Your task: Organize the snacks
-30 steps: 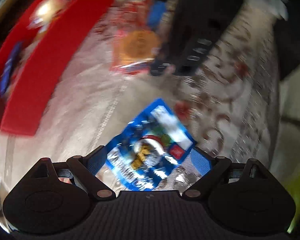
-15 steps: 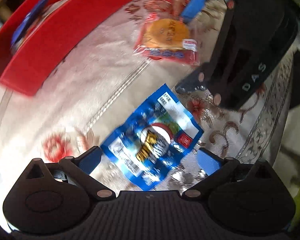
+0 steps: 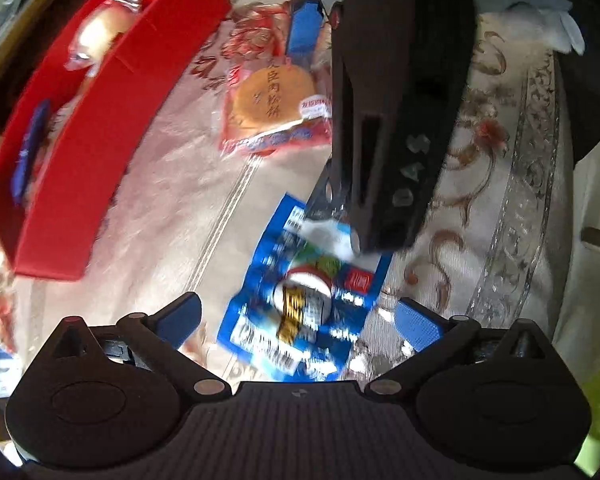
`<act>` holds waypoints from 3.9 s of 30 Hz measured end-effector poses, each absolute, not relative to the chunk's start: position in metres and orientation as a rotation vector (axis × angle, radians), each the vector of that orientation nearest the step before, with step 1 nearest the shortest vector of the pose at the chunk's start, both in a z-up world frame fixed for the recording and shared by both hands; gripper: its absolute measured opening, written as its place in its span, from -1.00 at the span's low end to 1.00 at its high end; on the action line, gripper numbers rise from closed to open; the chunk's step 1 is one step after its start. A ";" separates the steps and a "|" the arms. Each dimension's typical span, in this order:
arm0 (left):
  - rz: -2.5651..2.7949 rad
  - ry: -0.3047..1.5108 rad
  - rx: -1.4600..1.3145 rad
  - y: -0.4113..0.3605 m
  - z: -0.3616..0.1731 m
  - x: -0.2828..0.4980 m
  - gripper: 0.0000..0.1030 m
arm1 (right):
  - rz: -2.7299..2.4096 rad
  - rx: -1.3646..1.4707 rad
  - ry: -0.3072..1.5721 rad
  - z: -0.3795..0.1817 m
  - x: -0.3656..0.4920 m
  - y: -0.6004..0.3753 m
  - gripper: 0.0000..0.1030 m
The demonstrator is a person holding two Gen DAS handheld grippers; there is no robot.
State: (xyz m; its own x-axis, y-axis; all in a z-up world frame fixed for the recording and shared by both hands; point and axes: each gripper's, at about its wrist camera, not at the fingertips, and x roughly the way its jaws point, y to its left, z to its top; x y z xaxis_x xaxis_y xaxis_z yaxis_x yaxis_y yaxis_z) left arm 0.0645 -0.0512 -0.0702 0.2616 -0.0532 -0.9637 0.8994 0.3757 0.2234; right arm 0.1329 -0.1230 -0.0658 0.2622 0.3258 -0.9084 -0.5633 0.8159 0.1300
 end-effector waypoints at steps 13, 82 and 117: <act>-0.669 1.230 0.615 -0.012 -0.062 0.065 0.72 | 0.523 -0.258 1.137 -0.054 0.129 -0.138 0.10; -0.223 1.190 0.256 -0.008 -0.049 0.074 0.90 | 0.392 -0.253 1.127 -0.049 0.095 -0.139 0.12; -0.195 1.192 0.166 -0.017 -0.042 0.069 0.57 | 0.349 -0.181 1.131 -0.047 0.097 -0.153 0.11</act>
